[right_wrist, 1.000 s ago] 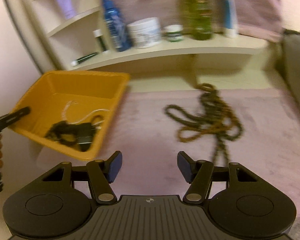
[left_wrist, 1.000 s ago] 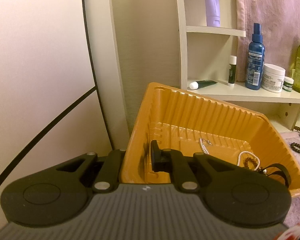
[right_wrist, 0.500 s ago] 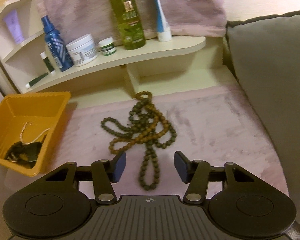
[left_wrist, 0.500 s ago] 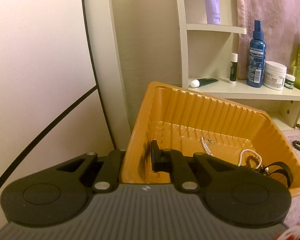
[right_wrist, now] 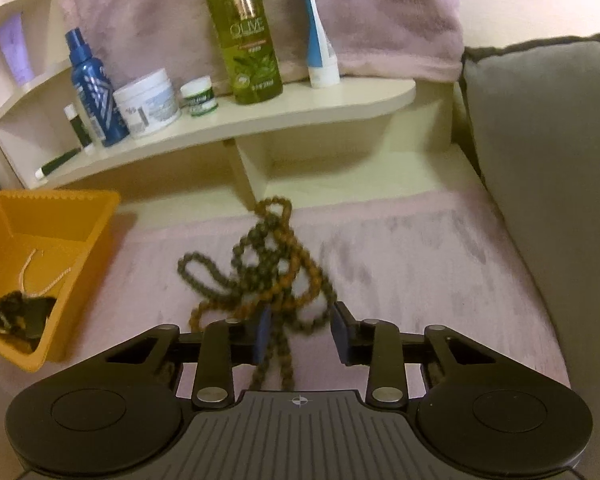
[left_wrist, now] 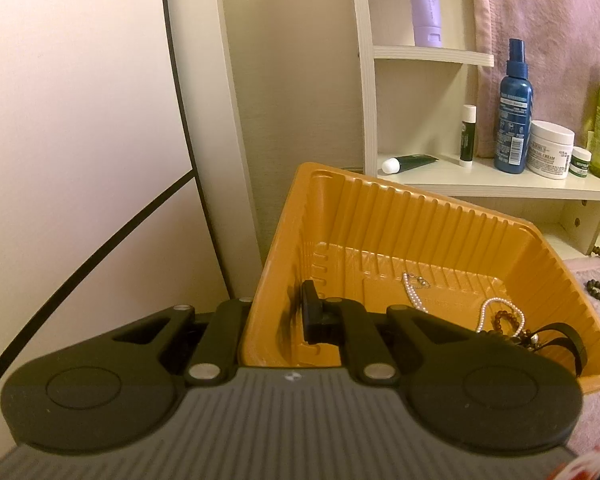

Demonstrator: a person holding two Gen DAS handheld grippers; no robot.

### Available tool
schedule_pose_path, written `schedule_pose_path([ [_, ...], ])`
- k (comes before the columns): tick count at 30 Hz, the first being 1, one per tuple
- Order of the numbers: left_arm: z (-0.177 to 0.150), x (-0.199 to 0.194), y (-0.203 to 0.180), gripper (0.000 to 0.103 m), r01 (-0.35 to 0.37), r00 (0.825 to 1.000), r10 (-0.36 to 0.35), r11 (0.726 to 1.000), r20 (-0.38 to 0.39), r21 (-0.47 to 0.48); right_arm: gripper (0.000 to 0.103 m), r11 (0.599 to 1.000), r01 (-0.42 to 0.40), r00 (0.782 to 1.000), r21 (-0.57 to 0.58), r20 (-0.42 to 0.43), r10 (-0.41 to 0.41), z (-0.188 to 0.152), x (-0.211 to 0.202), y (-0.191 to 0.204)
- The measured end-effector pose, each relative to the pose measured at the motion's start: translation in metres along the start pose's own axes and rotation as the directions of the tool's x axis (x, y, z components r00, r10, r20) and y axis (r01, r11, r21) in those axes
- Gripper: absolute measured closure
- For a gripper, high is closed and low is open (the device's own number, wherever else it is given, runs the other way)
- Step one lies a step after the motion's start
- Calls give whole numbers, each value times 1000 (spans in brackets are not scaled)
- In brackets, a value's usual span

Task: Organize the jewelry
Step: 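Grasp a dark wooden bead strand from the pile with the right gripper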

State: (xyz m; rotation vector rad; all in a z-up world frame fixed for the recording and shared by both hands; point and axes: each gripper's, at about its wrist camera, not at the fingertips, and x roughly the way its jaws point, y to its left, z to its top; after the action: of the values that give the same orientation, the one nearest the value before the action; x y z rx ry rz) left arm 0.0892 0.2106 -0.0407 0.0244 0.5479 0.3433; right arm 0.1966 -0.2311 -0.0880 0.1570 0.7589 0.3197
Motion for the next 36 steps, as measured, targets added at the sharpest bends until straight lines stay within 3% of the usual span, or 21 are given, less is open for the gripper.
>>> schedule_pose_path([
  [9, -1, 1, -1, 93, -4, 1000, 4, 1000, -4, 2, 69, 1000, -24, 1000, -10, 14, 24, 15, 30, -12],
  [21, -1, 2, -1, 93, -5, 1000, 5, 1000, -8, 7, 69, 993, -14, 1000, -119, -1, 14, 27, 61, 1],
  [30, -1, 2, -1, 93, -6, 1000, 6, 1000, -8, 8, 76, 986, -13, 1000, -168, -14, 10, 28, 73, 9],
  [36, -2, 2, -1, 93, -6, 1000, 6, 1000, -9, 10, 91, 979, -9, 1000, -202, 13, 12, 23, 68, 12],
])
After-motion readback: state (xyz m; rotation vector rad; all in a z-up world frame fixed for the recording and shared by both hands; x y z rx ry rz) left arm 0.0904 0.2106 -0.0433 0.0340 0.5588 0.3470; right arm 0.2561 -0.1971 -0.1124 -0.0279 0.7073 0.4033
